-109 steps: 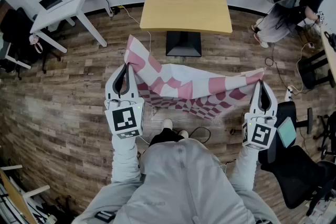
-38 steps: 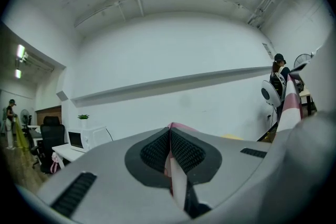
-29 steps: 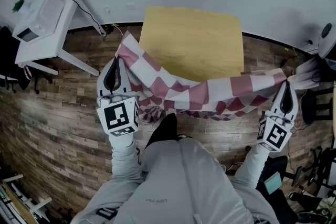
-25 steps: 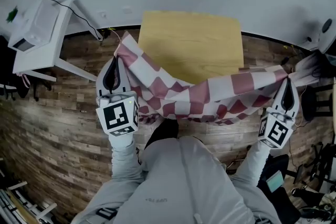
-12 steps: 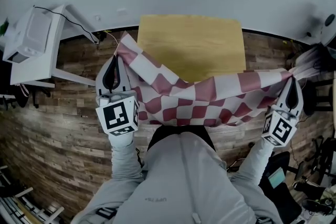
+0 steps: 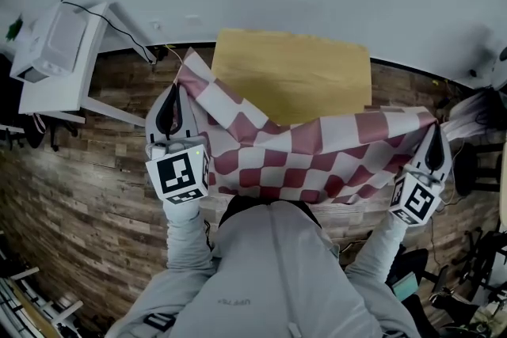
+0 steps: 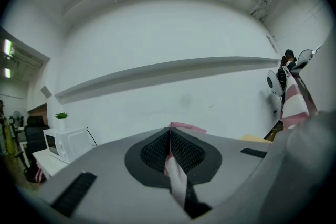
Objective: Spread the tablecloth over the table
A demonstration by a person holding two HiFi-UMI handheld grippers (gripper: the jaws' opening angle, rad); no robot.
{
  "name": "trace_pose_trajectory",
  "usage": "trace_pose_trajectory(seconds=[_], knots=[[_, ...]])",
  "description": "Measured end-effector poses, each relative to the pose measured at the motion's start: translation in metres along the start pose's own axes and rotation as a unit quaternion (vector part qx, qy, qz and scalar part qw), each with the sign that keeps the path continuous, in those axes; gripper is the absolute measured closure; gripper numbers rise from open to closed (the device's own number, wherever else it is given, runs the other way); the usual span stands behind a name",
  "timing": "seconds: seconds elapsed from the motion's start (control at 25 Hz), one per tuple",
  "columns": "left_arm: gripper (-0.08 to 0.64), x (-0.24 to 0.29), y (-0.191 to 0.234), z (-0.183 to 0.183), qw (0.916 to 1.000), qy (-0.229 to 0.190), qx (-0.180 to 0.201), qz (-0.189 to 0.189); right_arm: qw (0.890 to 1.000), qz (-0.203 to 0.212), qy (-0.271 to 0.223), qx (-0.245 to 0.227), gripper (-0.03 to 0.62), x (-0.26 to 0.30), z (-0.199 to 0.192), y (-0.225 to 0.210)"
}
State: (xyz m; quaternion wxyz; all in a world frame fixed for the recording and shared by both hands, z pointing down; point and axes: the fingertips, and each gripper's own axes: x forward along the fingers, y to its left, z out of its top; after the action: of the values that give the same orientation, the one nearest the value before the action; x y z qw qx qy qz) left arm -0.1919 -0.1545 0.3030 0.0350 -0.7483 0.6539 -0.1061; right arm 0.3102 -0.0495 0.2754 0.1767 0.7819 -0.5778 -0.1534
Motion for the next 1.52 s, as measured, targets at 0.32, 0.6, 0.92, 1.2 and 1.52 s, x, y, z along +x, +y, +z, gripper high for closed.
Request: trace_pose_trajectory(seconds=[0.32,0.6,0.92,1.2,1.52], knots=[[0.535,0.017,-0.017,-0.005,0.9997,0.014,0.017,0.008,0.999,0.032,0.004,-0.019,0.572,0.032,-0.016,0.010],[0.535,0.043,-0.015,-0.008,0.9991,0.022,0.029,0.022,0.998,0.047,0.002,-0.032,0.572,0.070,-0.025,0.017],[0.535,0.093,-0.002,-0.004,0.9973,0.020,0.061,0.033,0.998,0.041,0.010,-0.052,0.572,0.131,-0.037,0.016],[0.535,0.149,0.001,-0.001,0.9953,0.013,0.092,0.029,0.996,0.032,0.013,-0.081,0.572,0.190,-0.049,0.017],[0.535,0.219,-0.017,-0.012,0.9939,0.014,0.109,0.009,0.995,0.037,0.029,-0.089,0.572,0.255,-0.080,0.021]])
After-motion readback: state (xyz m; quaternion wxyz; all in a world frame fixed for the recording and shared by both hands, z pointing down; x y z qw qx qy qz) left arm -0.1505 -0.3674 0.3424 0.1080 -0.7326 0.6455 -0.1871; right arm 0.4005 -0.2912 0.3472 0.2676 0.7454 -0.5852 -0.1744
